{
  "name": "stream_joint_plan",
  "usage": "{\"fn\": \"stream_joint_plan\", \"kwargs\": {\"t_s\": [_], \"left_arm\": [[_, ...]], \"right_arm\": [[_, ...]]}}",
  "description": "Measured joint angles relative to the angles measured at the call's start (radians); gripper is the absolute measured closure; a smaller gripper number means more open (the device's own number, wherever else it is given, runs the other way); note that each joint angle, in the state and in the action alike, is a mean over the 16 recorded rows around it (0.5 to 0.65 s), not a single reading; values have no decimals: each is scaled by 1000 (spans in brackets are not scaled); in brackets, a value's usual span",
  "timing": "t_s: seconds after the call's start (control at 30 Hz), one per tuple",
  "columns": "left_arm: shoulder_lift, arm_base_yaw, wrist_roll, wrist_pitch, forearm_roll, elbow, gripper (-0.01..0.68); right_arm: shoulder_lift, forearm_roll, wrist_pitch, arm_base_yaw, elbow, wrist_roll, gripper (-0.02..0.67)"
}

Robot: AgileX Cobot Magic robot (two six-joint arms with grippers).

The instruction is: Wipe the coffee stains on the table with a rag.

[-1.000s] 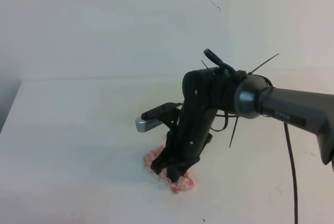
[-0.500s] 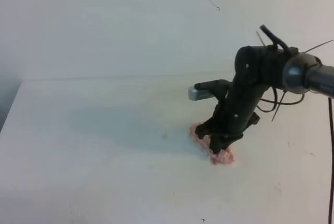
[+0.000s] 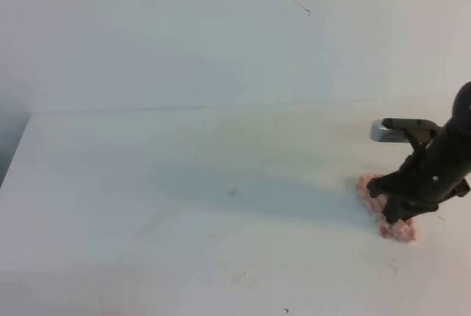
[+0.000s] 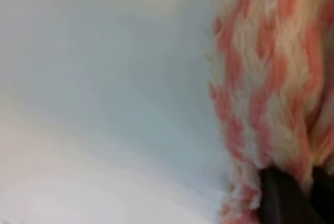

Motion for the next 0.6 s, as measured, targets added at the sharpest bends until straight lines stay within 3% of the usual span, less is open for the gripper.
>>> {"fn": "stream_joint_plan", "kwargs": {"t_s": [0.33, 0.6], "left_arm": [[-2, 0, 0, -1, 0, 0, 674], [-2, 0, 0, -1, 0, 0, 674]], "right_arm": [[-85, 69, -36, -69, 59, -93, 631], [-119, 149, -5, -69, 59, -186, 448]]}}
